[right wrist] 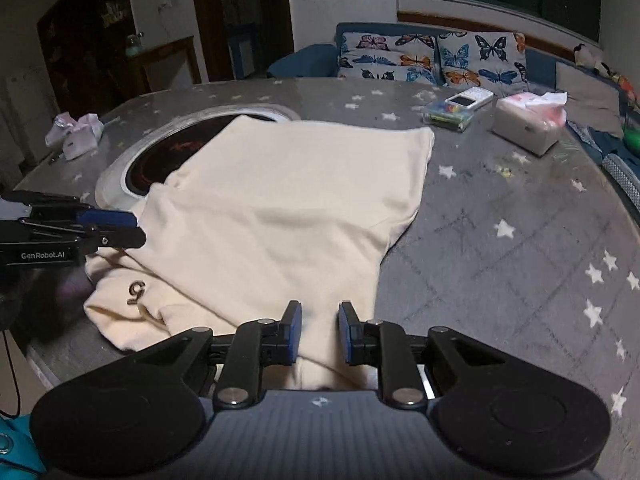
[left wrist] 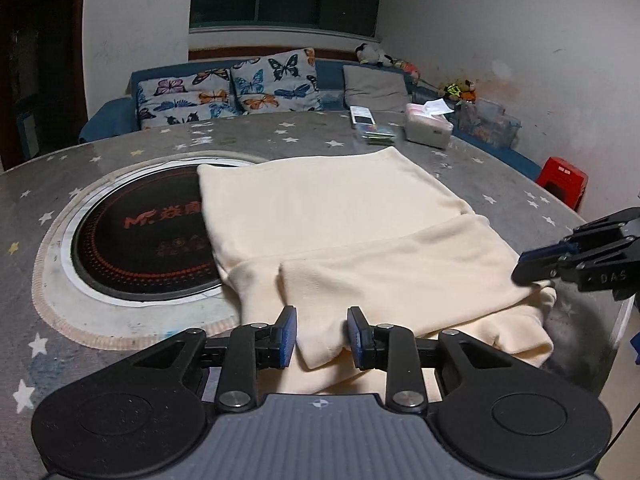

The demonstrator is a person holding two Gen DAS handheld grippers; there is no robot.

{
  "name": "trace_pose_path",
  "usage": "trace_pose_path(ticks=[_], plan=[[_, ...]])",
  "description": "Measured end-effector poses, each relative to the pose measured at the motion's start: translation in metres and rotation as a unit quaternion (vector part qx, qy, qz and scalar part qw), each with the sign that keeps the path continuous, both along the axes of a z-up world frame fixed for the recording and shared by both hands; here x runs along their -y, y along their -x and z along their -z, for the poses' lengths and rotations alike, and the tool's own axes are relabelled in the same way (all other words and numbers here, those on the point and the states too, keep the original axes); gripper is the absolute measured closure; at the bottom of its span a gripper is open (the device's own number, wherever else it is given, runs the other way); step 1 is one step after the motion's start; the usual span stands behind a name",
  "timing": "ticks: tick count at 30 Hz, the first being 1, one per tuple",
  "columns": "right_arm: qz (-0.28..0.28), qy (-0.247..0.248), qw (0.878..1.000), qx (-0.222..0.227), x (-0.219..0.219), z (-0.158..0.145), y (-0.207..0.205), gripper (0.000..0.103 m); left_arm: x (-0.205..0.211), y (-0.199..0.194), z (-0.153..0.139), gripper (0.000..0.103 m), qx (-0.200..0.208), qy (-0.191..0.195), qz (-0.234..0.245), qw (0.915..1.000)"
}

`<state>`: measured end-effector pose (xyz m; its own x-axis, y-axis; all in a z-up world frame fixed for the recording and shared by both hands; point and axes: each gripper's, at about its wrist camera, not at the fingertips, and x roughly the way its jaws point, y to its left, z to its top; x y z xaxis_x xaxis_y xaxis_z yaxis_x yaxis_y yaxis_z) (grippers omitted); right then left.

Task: Fold clothes

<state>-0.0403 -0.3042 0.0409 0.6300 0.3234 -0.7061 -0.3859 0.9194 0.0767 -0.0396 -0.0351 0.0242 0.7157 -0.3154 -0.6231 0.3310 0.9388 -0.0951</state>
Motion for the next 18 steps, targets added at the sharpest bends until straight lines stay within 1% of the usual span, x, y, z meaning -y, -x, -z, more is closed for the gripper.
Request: trace_pose_path(ticks=[5, 8, 11, 14, 18], plan=[[-0.001, -0.010, 1.000, 0.028, -0.006, -0.012, -0.018, 0.085, 0.008, -0.011, -0.010, 0.074, 0.011, 0.002, 0.001, 0.9999], [-0.005, -0.016, 0.999, 0.034, -0.015, -0.009, -0.035, 0.085, 0.019, -0.022, -0.010, 0.072, 0.013, -0.001, 0.012, 0.9998], [-0.007, -0.012, 0.999, 0.029, -0.024, 0.001, -0.050, 0.085, 0.028, -0.031, -0.005, 0.072, 0.013, -0.010, 0.017, 0.9997], [-0.004, 0.000, 1.000, 0.023, -0.026, 0.010, -0.057, 0.085, 0.026, -0.030, -0.004, 0.073, 0.014, -0.014, 0.016, 0.9997], [-0.003, 0.002, 1.000, 0.023, -0.023, 0.009, -0.055, 0.084, 0.024, -0.029, -0.003, 0.072, 0.016, -0.019, 0.013, 0.9996]])
